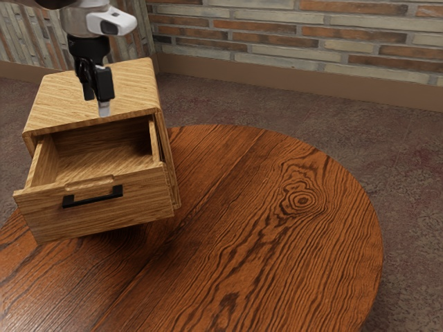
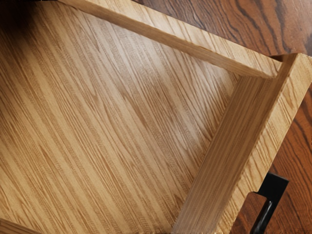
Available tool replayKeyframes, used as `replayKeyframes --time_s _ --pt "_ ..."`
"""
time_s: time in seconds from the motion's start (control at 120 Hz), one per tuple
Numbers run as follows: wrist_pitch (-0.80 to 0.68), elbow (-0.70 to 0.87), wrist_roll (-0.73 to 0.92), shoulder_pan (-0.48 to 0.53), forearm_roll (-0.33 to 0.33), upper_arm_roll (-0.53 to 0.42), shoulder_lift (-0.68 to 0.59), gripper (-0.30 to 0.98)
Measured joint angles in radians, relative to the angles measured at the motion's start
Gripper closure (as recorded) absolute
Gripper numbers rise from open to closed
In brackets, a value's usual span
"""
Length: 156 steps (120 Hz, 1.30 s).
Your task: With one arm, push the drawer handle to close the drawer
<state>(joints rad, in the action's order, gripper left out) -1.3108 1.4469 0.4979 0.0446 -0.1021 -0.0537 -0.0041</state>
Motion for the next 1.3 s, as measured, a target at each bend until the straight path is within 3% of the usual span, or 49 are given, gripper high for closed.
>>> replayKeyframes --time_s 0.183,0.217,0.283,0.408,0.483,0.608,0.7,0.8,0.933,1.175,1.3 --pt "0.009 -0.005 0.088 -0.002 0.000 0.000 0.005 0.00" --pt "0.019 -0.068 0.101 -0.001 -0.001 -0.001 -0.003 0.00" --pt "0.075 -0.195 0.113 0.000 -0.003 -0.001 -0.090 0.00" --pt "0.253 -0.231 0.017 -0.011 -0.027 -0.026 -0.325 0.00" --pt "0.342 -0.127 -0.088 0.016 -0.011 -0.017 -0.431 0.04" --pt "0.332 0.276 -0.248 0.275 0.072 0.044 -0.474 0.38" --pt "0.281 0.429 -0.347 0.316 0.107 0.050 -0.508 0.55" --pt "0.244 0.558 -0.452 0.358 0.157 0.016 -0.580 0.65" --pt "0.214 0.611 -0.607 0.384 0.209 -0.118 -0.587 0.73" --pt "0.114 0.605 -0.919 0.384 0.340 -0.140 -0.348 0.77" --pt "0.079 0.600 -1.066 0.381 0.367 -0.172 -0.319 0.78"
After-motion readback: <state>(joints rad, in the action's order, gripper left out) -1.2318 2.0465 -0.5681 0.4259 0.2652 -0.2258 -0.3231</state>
